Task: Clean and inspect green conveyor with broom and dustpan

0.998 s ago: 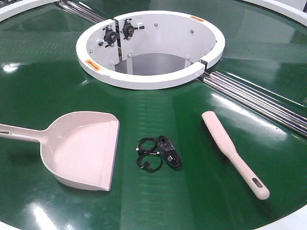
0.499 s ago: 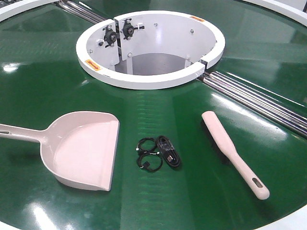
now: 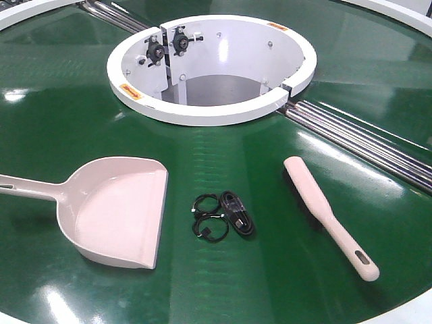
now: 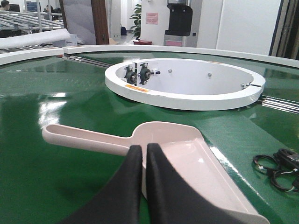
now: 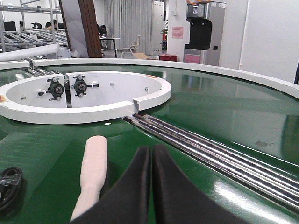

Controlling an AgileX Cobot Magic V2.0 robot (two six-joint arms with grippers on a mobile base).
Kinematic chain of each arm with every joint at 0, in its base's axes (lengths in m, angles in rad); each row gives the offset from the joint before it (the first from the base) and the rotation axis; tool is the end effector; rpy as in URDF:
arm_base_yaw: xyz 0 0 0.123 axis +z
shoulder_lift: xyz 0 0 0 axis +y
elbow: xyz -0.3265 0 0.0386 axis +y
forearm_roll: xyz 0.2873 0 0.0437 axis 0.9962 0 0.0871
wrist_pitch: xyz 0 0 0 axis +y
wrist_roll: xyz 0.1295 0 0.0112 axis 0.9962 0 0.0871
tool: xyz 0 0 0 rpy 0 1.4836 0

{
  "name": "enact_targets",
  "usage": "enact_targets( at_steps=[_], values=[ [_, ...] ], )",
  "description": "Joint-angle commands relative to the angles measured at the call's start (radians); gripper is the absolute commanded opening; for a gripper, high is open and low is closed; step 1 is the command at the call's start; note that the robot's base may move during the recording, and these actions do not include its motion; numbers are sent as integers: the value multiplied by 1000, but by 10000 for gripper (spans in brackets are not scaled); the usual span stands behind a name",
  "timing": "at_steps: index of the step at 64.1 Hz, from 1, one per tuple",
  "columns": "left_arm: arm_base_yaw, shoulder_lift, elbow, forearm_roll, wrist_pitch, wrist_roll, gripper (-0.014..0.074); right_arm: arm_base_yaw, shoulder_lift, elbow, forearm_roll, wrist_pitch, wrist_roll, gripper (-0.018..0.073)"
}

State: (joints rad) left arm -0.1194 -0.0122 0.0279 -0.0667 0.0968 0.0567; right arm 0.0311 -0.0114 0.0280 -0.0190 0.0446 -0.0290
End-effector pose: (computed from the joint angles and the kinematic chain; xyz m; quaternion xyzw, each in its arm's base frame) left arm 0.0902 -0.0117 0.1934 0.0415 0.7147 -0.0473 0.6966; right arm 0.0910 0.0027 0.2001 -0.0273 0.6973 -0.0063 0.7162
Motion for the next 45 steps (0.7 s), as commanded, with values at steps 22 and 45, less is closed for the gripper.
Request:
enact_targets(
  at_steps=[22,45],
  values=[
    [-4,59,-284,43,-69,69,-6,-7,-11,3,-11,-69,-5,-8],
    [-4,456,-568,25,323,68,-6,-7,-11,3,-11,-69,-5,-8]
  ],
)
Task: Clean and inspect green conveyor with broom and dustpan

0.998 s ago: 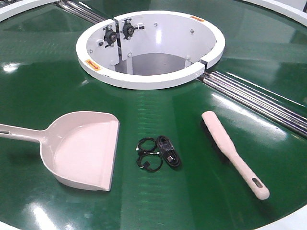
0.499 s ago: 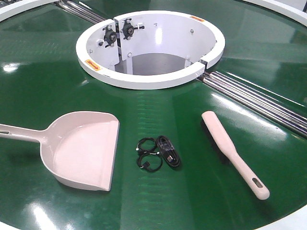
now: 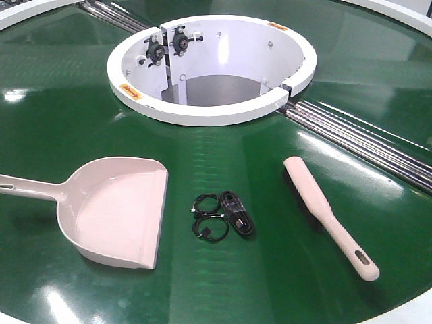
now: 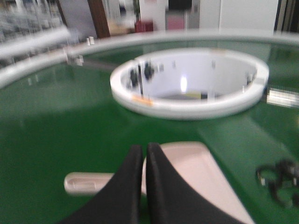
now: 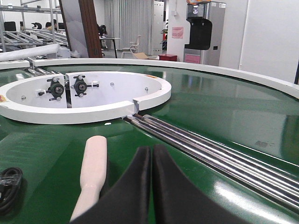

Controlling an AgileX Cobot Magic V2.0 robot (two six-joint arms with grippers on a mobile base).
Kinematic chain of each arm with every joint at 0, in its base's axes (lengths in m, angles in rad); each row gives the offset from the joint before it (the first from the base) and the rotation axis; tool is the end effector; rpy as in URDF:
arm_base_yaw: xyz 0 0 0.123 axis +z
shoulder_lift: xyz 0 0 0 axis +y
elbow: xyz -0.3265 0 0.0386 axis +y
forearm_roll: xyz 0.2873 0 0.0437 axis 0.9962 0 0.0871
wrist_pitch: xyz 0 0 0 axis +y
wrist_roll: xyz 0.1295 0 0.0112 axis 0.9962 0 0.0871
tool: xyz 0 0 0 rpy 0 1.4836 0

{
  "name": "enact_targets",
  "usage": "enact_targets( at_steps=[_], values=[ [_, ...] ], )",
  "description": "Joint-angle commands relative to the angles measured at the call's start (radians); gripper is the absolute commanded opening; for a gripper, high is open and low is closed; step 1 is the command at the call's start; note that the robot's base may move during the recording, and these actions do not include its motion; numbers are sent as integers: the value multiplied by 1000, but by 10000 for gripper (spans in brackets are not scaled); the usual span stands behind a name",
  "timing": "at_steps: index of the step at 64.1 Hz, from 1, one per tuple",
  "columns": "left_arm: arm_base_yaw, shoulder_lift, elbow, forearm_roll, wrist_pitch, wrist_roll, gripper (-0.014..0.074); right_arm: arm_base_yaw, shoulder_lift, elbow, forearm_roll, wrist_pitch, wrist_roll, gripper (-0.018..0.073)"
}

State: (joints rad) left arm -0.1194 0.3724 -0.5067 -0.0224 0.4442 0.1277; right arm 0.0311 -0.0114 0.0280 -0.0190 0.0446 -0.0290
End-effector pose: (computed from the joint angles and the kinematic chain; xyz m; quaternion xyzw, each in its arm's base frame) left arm 0.1146 -0.0150 0.3307 0.0914 0.7759 -0.0075 0.6241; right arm 0.0910 0.0027 0.2001 -0.0273 0.6973 -0.0063 0.7162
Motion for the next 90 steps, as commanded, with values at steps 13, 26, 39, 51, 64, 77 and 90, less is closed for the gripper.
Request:
enact_targets(
  at_steps=[13,26,39,51,64,77,90],
  values=[
    [-4,188,-33,-27,-58,-4,-4,-7,-11,3,-11,-69,-5,-8],
    [-4,255,-33,-26,-44,-3,38,-7,-11,3,-11,-69,-5,-8],
    [-4,291,-33,-23,-24,-2,225,-7,-11,3,-11,-69,-5,-8],
    [-4,289,-33,-23,-24,-2,471,-7,-11,3,-11,-69,-5,-8],
    [-4,289,-33,-54,-42,-4,531,-7,-11,3,-11,-69,-5,-8],
    [-4,308,-106,-40,57,5,519,-7,-11,3,-11,-69,-5,-8],
    [-4,488,-425,-19,438,299,494,-7,-11,3,-11,-69,-5,-8]
  ],
)
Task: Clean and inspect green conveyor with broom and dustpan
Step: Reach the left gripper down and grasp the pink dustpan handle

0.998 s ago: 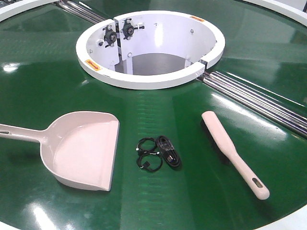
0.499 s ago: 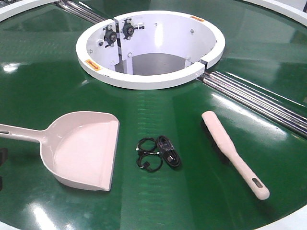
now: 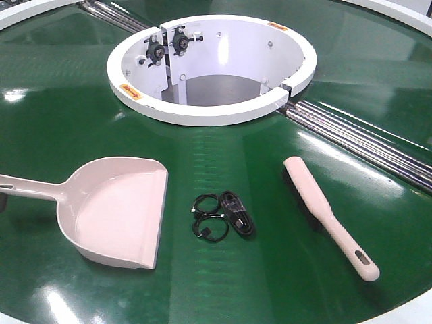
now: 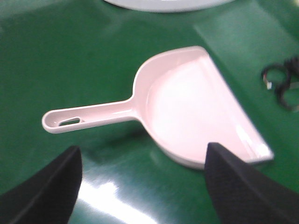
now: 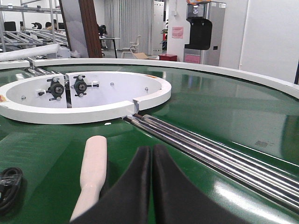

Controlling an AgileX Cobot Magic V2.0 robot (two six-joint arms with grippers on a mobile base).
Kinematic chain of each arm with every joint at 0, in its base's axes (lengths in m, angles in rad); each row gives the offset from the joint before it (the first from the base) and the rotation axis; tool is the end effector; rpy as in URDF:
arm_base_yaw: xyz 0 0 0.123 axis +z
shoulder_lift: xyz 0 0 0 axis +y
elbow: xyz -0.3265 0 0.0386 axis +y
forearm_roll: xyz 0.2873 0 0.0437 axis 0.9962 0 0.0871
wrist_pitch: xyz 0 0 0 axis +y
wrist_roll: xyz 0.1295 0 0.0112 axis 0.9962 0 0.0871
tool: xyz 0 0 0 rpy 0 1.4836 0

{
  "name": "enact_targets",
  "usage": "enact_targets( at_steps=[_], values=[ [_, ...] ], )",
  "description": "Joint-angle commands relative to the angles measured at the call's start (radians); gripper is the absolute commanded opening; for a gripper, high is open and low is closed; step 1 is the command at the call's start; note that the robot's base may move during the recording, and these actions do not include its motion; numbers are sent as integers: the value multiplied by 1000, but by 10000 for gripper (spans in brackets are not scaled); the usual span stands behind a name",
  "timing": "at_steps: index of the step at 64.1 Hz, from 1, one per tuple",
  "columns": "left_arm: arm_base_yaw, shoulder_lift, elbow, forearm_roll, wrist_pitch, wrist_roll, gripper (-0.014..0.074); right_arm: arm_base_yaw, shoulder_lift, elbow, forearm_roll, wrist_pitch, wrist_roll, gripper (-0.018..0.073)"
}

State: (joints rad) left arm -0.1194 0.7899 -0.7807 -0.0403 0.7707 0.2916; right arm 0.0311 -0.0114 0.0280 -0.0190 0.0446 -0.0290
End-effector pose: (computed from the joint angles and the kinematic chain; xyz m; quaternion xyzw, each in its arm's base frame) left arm 0.1835 -0.0257 0.3401 0.1777 0.8874 0.0178 0.4250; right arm 0.0910 0.0027 0.2001 -0.0273 0.6973 -0.0063 0.7162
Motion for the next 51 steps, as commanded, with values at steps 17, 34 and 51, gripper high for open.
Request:
enact_targets(
  at_steps=[17,34,51],
  values=[
    [-4,414,-477,72,319,473,482,-7,-12,3,-11,-69,-5,-8],
    [-9,636,-554,70,267,772,482,-7,-12,3,-11,-69,-5,-8],
    [-25,757,-557,170,311,951,482,-7,-12,3,-11,-69,-5,-8]
  ],
)
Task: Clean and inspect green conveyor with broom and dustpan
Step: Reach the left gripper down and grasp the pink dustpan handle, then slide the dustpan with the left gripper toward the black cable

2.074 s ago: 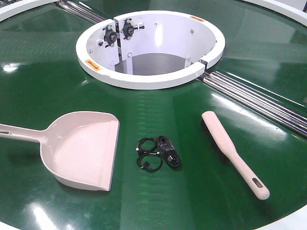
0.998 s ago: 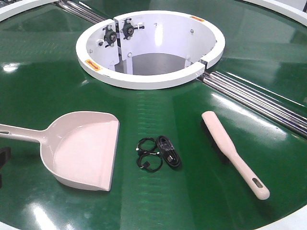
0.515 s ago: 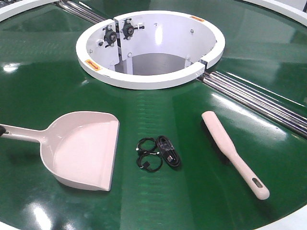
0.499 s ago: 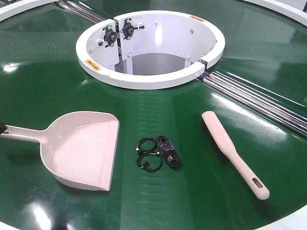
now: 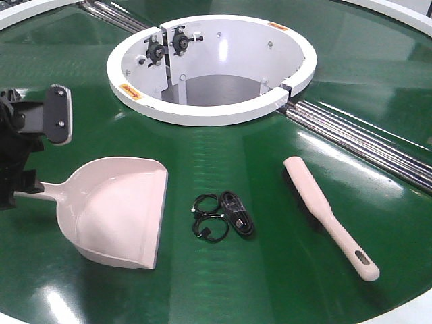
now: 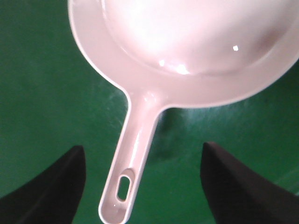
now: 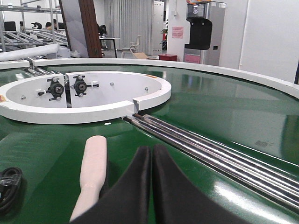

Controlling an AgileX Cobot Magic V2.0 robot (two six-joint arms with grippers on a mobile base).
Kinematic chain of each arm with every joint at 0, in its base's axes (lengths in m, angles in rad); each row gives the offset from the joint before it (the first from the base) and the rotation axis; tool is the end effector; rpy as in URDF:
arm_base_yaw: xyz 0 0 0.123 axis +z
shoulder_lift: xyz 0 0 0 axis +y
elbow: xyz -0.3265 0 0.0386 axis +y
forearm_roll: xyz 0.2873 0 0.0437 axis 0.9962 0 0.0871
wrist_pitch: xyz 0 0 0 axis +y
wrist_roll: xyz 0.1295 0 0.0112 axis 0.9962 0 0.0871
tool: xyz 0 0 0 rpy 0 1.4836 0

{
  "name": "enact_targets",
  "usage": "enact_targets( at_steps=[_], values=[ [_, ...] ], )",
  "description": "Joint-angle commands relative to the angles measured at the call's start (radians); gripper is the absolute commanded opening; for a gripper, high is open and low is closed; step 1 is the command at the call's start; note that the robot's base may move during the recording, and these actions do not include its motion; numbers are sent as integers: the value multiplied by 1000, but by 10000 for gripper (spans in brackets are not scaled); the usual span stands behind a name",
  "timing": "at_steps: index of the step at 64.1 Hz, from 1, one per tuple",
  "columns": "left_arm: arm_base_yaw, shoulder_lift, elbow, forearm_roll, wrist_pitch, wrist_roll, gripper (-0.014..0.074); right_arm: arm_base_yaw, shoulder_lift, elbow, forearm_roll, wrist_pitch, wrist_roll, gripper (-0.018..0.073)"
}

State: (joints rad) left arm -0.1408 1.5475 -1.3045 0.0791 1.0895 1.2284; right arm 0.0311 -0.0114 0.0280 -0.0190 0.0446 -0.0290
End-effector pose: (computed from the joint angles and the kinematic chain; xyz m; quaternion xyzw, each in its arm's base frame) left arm 0.3596 -0.0418 0.3008 0.6331 0.7560 0.1159 0.1191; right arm 0.0910 0.0027 0.2001 -0.0273 0.6973 -0.0063 0.7162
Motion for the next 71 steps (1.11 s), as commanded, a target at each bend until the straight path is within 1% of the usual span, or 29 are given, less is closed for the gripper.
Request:
enact_targets(
  at_steps=[1,7,15,30,38,42,49,71],
  values=[
    [-4,8,-33,61,-4,15,482,-7,-12,3,-11,-69,-5,-8],
    [-2,39,-33,107,0,15,482,-7,-12,3,-11,-69,-5,-8],
    [-1,72,-33,145,-22,16,482,-7,-12,3,-11,-69,-5,-8],
    [-1,129,-33,143,-45,38,482,-7,-12,3,-11,-69,-5,-8],
    [-1,161,-33,144,-49,87,482,-7,-12,3,-11,-69,-5,-8],
    [-1,173,-33,145,-59,86,482,-7,-12,3,-11,-69,-5,-8],
    [-1,192,-33,170,-76,86,482,-7,-12,3,-11,-69,-5,-8],
    [-1,261,-45,171,-98,86,482,-7,-11,3,-11,-69,-5,-8]
  ],
)
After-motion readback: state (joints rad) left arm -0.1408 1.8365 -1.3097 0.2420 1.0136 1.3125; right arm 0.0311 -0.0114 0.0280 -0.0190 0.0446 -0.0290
